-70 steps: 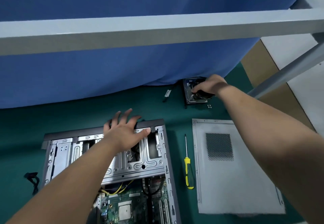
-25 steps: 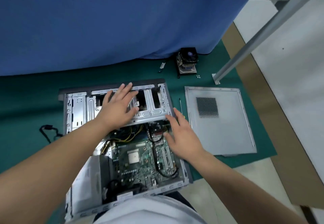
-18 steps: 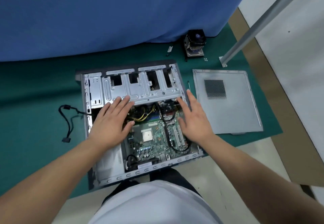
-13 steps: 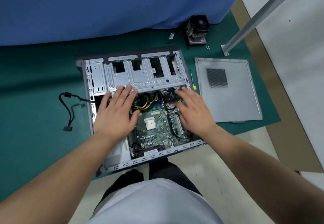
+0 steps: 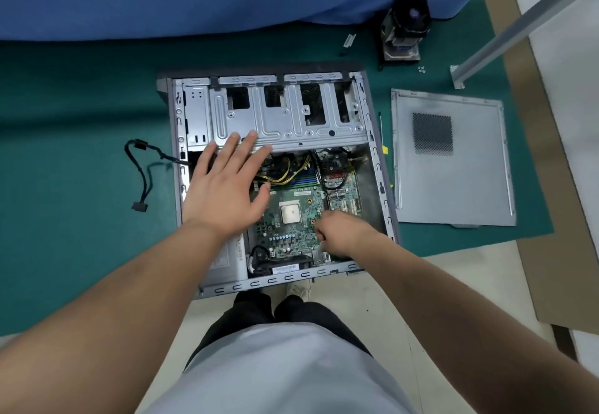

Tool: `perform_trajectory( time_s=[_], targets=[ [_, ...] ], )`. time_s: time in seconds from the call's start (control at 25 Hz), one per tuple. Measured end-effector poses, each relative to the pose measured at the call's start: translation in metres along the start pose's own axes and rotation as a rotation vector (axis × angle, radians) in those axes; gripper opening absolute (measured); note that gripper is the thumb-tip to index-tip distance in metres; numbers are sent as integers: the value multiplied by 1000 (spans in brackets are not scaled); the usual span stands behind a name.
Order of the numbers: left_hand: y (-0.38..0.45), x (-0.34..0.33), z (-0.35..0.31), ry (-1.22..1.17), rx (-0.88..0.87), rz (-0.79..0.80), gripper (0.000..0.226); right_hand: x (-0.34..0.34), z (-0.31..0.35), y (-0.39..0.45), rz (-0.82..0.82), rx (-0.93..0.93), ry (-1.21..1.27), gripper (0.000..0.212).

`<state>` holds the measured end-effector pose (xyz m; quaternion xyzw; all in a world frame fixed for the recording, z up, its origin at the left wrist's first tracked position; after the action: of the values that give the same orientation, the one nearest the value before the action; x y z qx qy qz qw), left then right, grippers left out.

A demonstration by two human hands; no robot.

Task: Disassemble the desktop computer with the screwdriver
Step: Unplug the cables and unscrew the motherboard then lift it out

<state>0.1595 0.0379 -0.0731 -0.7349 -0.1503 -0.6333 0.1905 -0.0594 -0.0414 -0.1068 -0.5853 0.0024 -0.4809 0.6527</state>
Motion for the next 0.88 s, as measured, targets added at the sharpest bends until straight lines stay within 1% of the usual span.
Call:
perform_trajectory(
  time_s=[0.16,0.28,0.32,0.36,0.44,0.52,0.68,0.88],
  targets=[
    [0,0,0,-9,12,-26,63,-3,-9,5,-39,3,13,13],
    [0,0,-1,-36,17,-38,62,-4,-9,7,-71,-8,-115,11],
    [0,0,-1,-38,19,-42,62,-4,-9,7,-96,12,-171,10],
    [-1,0,0,-37,19,-45,62,-4,-8,7,-111,40,-178,8],
    [-1,0,0,-43,23,-46,62,-2,-10,6,-111,82,-70,8],
    [0,-1,0,-54,28,-49,62,-5,-12,7,-97,95,14,14],
    [-1,1,0,-62,32,-49,61,-8,-13,8,-111,96,47,22],
    [-1,4,0,-85,43,-30,61,-6,-12,6,-95,117,21,25]
  ],
)
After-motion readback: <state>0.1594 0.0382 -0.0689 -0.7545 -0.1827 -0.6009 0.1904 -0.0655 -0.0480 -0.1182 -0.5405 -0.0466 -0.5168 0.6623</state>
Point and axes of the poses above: each hand's wrist, its own y-axis towards the middle knuckle, its own x-axis out of the back of the hand, z = x × y, the point moved 3 cm from there along y, towards the middle knuckle, and after that the axes turned 15 degrees about x, right-handed, at the moved point
